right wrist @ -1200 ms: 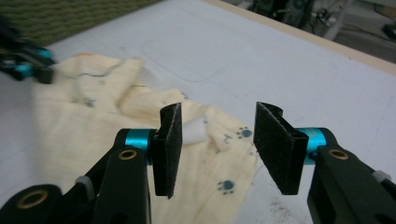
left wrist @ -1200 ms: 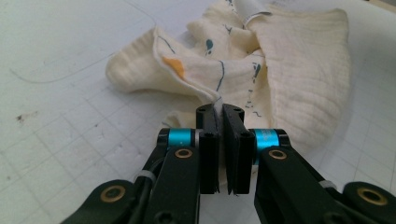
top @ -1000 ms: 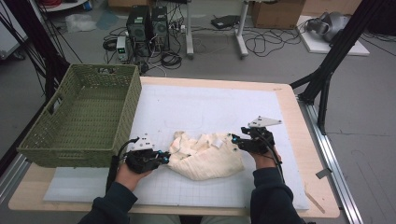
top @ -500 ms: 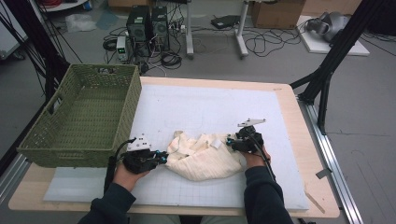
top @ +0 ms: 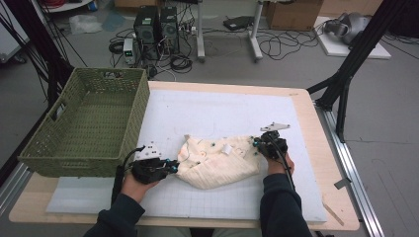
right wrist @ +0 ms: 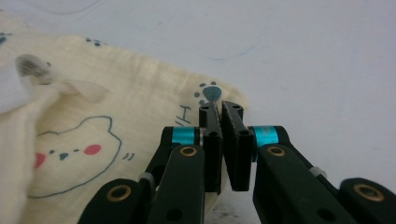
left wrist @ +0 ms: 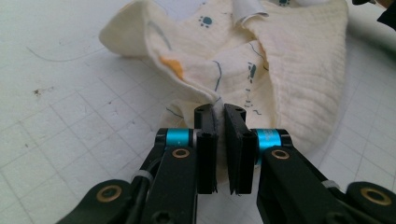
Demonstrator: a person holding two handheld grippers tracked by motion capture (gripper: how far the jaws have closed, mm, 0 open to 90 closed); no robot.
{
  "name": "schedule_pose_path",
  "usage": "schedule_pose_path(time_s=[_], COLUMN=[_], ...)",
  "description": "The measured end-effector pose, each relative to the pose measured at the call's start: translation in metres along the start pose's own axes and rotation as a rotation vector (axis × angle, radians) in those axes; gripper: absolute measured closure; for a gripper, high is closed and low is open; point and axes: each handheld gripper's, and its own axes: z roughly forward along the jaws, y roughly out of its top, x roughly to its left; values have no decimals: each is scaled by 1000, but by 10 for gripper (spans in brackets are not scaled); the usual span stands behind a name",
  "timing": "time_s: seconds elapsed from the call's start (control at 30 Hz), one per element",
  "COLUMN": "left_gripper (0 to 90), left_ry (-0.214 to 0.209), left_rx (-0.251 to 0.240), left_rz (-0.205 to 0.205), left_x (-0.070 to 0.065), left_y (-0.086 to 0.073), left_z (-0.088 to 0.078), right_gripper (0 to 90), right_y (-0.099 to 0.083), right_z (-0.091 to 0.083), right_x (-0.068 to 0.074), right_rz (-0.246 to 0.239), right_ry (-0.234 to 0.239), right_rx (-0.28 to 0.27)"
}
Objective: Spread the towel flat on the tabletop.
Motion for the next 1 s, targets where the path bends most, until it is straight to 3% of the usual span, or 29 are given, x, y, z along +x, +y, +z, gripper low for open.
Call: schedule_pose_path(time_s=[0.07, 0.13, 0.2, 0.33, 0.47, 0.63, 0.87, 1.0], left_gripper=[830, 808, 722, 526, 417, 391, 361, 360], left_ry=[-5, -18, -13, 10, 28, 32, 33, 39], left_rx=[1, 4, 11, -5, -30, -75, -147, -163], left_rz=[1, -2, -11, -50, -73, -74, -107, -95], left_x=[-1, -1, 0, 4, 8, 12, 17, 20], left_y=[0, 0, 0, 0, 2, 8, 21, 33], left_z=[1, 3, 5, 4, 0, -4, -4, 0], right_gripper=[869, 867, 851, 712, 602, 480, 411, 404], right_y=[0, -1, -1, 1, 0, -9, -26, -33], right_z=[-2, -3, -5, -10, -22, -41, -64, -76], right_x=[-5, -8, -8, -5, -4, -3, -4, -5], right_rz=[20, 47, 58, 48, 44, 57, 79, 75], right_ry=[-31, -25, -14, -3, 0, 22, 44, 67], right_rx=[-23, -51, -64, -97, -129, -195, -244, -249])
